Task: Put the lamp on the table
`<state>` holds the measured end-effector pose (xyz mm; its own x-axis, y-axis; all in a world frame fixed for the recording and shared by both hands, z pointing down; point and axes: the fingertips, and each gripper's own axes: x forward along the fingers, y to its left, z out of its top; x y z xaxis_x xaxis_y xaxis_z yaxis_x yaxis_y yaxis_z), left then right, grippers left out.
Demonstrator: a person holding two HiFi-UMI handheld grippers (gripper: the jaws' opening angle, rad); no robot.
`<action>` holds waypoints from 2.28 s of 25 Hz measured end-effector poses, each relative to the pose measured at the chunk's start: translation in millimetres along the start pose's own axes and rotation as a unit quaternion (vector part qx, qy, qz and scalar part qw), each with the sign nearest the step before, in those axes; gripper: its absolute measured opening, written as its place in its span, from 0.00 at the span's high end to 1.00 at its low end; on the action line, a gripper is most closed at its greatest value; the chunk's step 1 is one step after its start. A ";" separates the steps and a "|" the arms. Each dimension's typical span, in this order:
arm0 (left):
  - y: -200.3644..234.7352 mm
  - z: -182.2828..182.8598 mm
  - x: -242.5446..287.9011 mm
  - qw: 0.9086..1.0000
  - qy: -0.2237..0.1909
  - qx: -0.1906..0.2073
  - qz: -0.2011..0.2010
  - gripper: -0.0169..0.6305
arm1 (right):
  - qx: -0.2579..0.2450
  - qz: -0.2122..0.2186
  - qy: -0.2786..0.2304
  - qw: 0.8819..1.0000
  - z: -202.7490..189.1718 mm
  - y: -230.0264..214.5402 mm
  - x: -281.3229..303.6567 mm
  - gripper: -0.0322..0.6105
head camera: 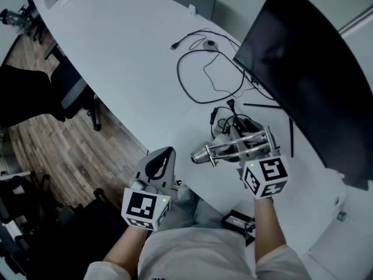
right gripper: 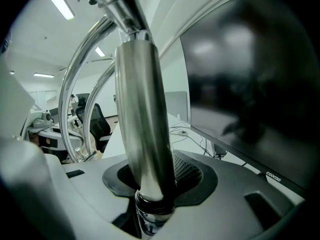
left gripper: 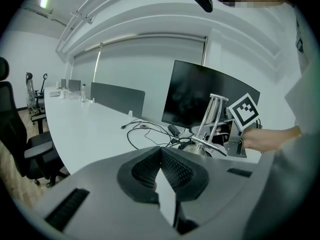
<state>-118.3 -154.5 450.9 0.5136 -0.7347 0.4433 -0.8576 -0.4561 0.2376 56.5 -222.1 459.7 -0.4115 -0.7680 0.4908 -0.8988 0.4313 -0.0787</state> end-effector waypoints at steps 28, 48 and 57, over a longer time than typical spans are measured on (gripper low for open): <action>15.3 -21.9 8.7 1.000 0.029 -0.011 -0.006 0.97 | 0.009 -0.014 0.012 1.000 -23.6 -12.1 37.0 0.69; 8.9 -24.7 16.1 0.999 0.035 -0.014 -0.008 0.97 | -0.005 -0.010 0.033 0.999 -42.6 -10.4 43.6 0.68; 6.7 -25.3 17.4 1.000 0.025 -0.010 -0.003 0.97 | -0.009 -0.013 0.029 0.999 -42.9 -10.2 44.1 0.68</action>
<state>-115.8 -157.7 482.1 0.5179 -0.7052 0.4843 -0.8547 -0.4507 0.2576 54.0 -240.1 519.4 -0.3790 -0.7503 0.5417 -0.9055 0.4213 -0.0500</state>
